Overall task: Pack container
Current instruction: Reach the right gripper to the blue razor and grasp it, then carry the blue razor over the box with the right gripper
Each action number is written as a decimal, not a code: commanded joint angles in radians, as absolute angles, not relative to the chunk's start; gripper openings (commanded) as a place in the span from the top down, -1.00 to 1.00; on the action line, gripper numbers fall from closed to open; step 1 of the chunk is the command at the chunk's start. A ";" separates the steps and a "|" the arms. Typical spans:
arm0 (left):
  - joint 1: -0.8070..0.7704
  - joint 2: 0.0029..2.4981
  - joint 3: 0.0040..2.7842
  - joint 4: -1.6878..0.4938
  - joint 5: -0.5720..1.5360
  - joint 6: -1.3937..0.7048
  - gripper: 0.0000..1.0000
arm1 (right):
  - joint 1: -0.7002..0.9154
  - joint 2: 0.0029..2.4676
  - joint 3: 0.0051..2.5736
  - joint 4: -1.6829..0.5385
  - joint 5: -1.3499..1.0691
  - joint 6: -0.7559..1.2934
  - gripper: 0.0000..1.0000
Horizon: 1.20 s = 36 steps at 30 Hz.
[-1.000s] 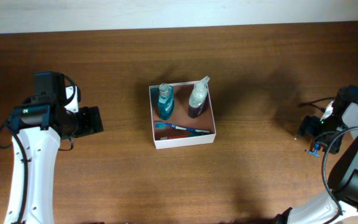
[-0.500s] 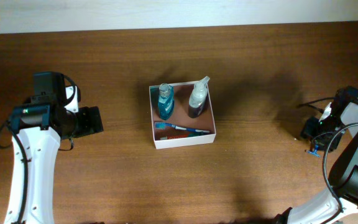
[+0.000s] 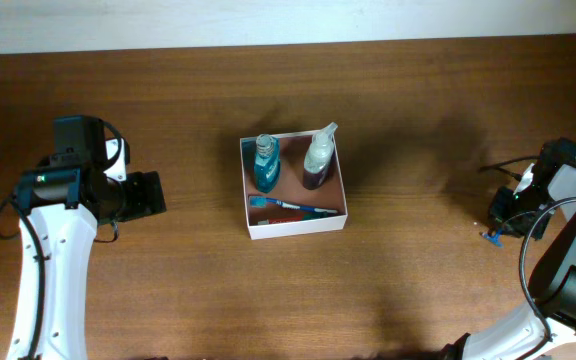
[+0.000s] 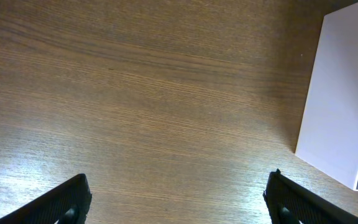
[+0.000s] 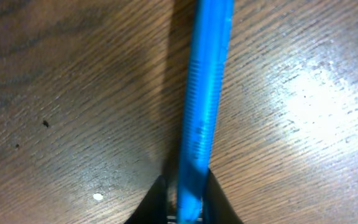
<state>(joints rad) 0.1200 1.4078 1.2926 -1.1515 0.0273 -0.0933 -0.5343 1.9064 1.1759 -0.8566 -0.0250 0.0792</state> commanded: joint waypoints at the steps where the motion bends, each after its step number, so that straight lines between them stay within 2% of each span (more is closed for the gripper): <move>1: 0.123 1.393 1.290 -1.153 0.038 -0.073 -0.80 | -0.537 1.921 1.167 -0.851 -0.034 0.083 0.83; 3: 0.123 1.393 1.290 -1.153 0.038 -0.073 -0.80 | -0.537 1.921 1.167 -0.851 -0.034 0.083 0.92; 8: 0.123 1.393 1.290 -1.153 0.038 -0.073 -0.81 | -0.537 1.921 1.169 -0.848 -0.057 0.083 0.92; 12: 0.123 1.393 1.290 -1.153 0.038 -0.073 -0.80 | -0.530 1.893 1.205 -0.875 -0.183 0.031 0.92; 19: 0.123 1.393 1.290 -1.153 0.037 -0.073 -0.81 | -0.409 1.729 1.325 -0.967 -0.240 -0.031 0.92; 28: 0.123 1.393 1.290 -1.152 0.038 -0.073 -0.81 | 0.046 1.447 1.453 -0.991 -0.195 -0.258 0.92; 36: 0.123 1.393 1.290 -1.153 0.038 -0.073 -0.81 | 0.458 1.444 1.460 -0.979 -0.160 -0.609 0.92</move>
<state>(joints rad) 0.1200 1.4078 1.2926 -1.1519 0.0273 -0.0933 0.3660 1.4117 1.4570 -0.9764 -0.1829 -0.4088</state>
